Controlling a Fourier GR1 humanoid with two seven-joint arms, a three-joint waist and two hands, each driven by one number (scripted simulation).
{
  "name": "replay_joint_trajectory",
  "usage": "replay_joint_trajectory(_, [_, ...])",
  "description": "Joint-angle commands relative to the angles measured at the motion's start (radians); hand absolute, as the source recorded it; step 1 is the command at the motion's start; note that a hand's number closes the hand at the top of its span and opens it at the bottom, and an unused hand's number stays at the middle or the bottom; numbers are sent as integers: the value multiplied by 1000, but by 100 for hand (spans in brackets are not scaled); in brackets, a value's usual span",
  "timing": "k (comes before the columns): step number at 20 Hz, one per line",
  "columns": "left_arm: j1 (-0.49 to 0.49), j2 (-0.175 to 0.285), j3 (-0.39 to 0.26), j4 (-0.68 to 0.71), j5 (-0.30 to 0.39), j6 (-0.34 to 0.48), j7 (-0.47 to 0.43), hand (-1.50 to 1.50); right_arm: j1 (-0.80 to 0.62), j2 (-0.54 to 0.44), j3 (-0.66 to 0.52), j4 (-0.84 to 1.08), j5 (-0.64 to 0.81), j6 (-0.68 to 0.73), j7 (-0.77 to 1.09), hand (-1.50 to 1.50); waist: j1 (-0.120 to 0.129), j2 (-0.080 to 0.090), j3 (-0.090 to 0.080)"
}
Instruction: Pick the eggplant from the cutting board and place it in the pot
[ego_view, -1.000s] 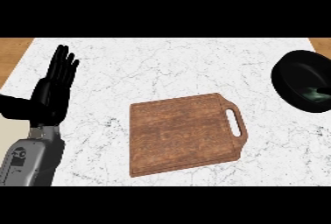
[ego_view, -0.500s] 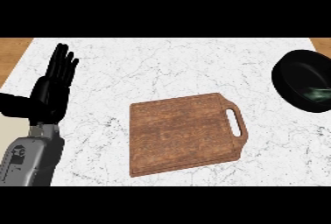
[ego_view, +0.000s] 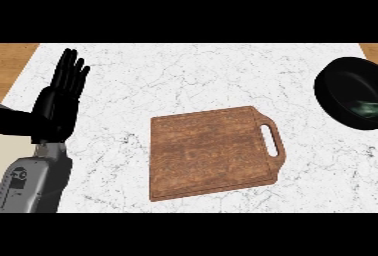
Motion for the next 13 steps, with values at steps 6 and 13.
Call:
replay_joint_trajectory(6, [-17,2,-2,-3,-9,4,10,0,94,-74,-54,-12,-53,70,-38,-150,-5,8,5])
replay_joint_trajectory(13, [5,-6,-2,-9,-7,0,-10,0,115,-130,-79,-22,-79,113,-5,-150,6,7,6])
